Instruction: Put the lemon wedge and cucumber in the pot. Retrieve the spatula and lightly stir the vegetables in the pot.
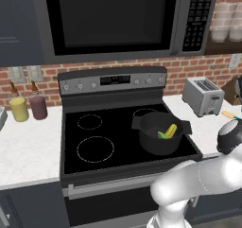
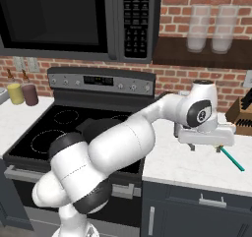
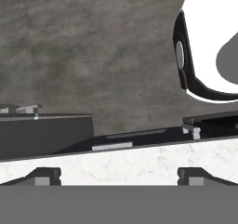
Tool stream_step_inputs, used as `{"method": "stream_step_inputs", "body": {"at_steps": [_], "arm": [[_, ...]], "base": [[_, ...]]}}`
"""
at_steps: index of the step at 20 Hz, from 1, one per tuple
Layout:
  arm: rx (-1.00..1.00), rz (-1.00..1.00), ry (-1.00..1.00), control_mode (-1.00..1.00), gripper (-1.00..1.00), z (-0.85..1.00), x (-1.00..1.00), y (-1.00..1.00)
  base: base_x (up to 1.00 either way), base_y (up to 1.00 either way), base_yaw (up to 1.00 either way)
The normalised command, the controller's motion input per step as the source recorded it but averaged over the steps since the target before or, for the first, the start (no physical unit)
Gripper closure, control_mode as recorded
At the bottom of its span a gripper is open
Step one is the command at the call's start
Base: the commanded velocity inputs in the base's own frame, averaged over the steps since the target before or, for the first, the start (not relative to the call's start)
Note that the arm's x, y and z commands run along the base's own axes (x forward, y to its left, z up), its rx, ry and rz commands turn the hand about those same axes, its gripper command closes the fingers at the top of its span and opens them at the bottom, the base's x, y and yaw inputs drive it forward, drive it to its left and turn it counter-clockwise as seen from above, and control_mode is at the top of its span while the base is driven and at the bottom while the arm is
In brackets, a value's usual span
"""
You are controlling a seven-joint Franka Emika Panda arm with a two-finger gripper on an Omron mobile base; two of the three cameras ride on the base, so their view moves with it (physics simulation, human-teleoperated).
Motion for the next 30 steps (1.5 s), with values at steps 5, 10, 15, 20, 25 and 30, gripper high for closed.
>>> {"method": "stream_step_inputs", "body": {"at_steps": [5, 10, 15, 20, 25, 30], "arm": [[0.02, 0.03, 0.00, -1.00, -1.00, -0.21, 0.25, -0.60], [0.04, 0.11, -0.01, -1.00, -1.00, -0.28, 0.20, -0.46], [0.04, 0.13, -0.02, -1.00, -1.00, -0.29, 0.20, -0.35], [0.01, 0.11, 0.00, -1.00, -1.00, -0.31, 0.17, -0.27], [0.00, 0.13, -0.01, -1.00, -1.00, -0.34, 0.05, -0.26], [0.00, 0.14, -0.03, -1.00, -1.00, -0.28, 0.00, -0.38]], "base": [[0.00, 0.00, 0.00], [0.00, 0.00, 0.00], [0.00, 0.00, 0.00], [0.00, 0.00, 0.00], [0.00, 0.00, 0.00], [0.00, 0.00, 0.00]]}}
